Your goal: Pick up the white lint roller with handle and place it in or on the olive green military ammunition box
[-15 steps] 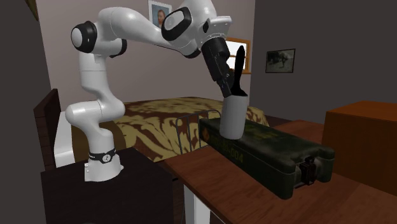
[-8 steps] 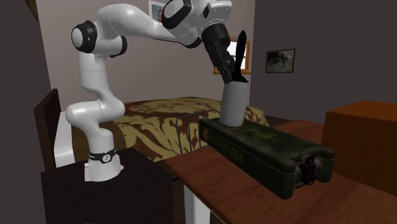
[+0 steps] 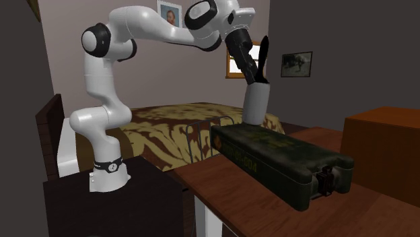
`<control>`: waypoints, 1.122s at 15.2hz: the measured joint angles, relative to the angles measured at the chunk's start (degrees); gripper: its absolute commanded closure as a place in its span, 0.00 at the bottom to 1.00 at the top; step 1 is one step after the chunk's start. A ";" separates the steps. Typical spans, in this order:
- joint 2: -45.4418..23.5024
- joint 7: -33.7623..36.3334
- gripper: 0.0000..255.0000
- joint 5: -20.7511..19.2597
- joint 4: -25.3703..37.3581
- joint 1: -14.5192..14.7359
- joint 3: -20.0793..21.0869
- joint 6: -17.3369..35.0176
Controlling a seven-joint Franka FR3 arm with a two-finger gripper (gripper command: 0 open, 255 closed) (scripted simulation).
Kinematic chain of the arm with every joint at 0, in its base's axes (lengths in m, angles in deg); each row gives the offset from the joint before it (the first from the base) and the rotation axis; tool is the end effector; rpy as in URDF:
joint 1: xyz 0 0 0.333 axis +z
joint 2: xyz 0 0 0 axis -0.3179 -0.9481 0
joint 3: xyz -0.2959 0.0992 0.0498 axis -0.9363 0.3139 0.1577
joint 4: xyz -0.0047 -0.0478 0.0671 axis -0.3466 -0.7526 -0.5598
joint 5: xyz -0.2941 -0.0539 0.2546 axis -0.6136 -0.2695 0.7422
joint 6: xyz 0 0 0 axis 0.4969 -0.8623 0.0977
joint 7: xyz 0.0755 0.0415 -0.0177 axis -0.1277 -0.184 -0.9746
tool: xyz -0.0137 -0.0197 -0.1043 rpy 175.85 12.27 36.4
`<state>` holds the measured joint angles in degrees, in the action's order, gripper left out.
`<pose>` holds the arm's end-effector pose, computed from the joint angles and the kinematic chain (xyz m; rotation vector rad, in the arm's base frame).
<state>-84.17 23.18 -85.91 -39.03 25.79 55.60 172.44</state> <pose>0.5512 0.2690 0.6366 2.8572 0.4668 0.7614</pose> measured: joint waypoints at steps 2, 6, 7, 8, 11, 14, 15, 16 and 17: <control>-1.86 2.80 1.00 -1.85 2.25 1.65 1.18 -1.51; -5.17 8.39 1.00 -5.48 6.81 5.60 3.48 -5.26; -5.50 9.25 1.00 -5.97 6.93 6.12 3.74 -5.41; -5.92 9.95 1.00 -6.42 6.99 6.49 3.88 -5.33; -5.60 11.22 1.00 -6.82 4.23 6.47 3.85 -3.16; -5.44 12.04 1.00 -7.14 1.90 6.28 3.70 -1.09; -5.14 12.32 1.00 -7.17 0.66 6.12 3.63 -0.15; -5.01 12.52 1.00 -7.23 -0.09 6.04 3.58 0.48; -5.04 12.78 1.00 -7.38 -0.82 5.96 3.50 1.21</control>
<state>-89.21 35.96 -93.29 -39.85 31.75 59.10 173.65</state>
